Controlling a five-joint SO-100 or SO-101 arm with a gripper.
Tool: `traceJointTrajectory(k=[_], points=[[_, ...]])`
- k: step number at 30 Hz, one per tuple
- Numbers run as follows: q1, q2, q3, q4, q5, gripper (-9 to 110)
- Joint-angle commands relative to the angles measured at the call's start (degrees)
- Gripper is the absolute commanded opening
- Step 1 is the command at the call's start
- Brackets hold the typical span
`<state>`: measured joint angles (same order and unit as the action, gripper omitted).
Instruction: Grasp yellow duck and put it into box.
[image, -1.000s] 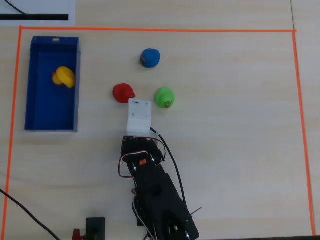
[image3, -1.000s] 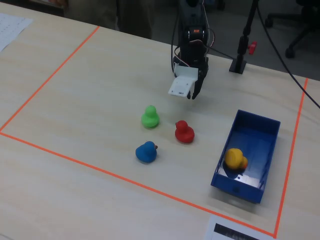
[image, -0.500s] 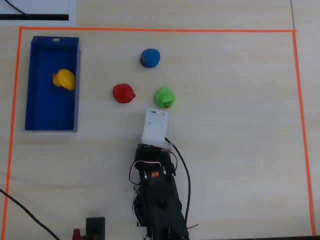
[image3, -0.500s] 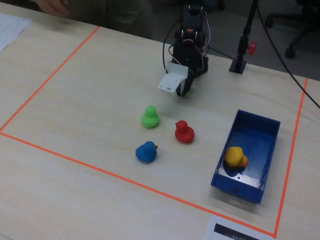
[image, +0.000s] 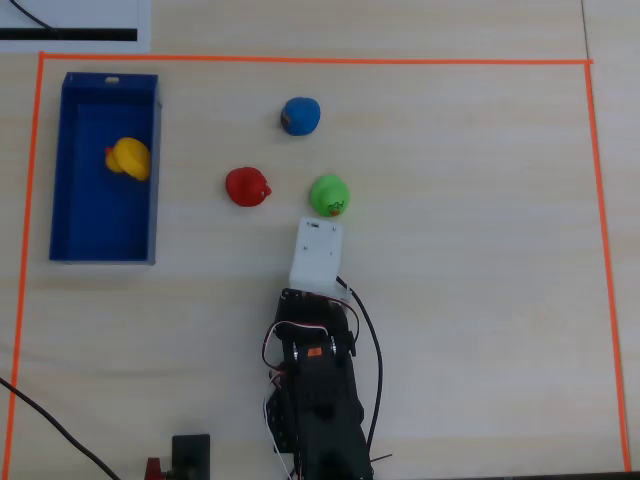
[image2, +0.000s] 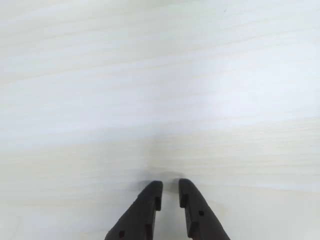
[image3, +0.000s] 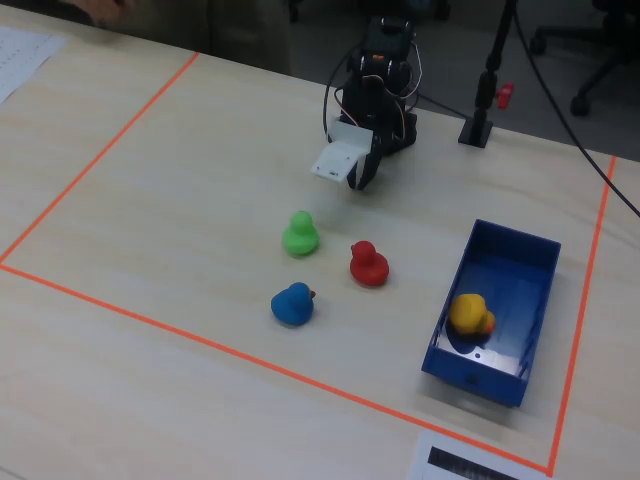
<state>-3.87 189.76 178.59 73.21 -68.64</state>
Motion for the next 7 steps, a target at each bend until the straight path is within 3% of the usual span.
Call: traceJointTrajectory(k=[1,7], points=[[0.1,-0.1,-0.4,1.5,0.0,2],[0.1,-0.1,-0.4,1.5,0.0,2]])
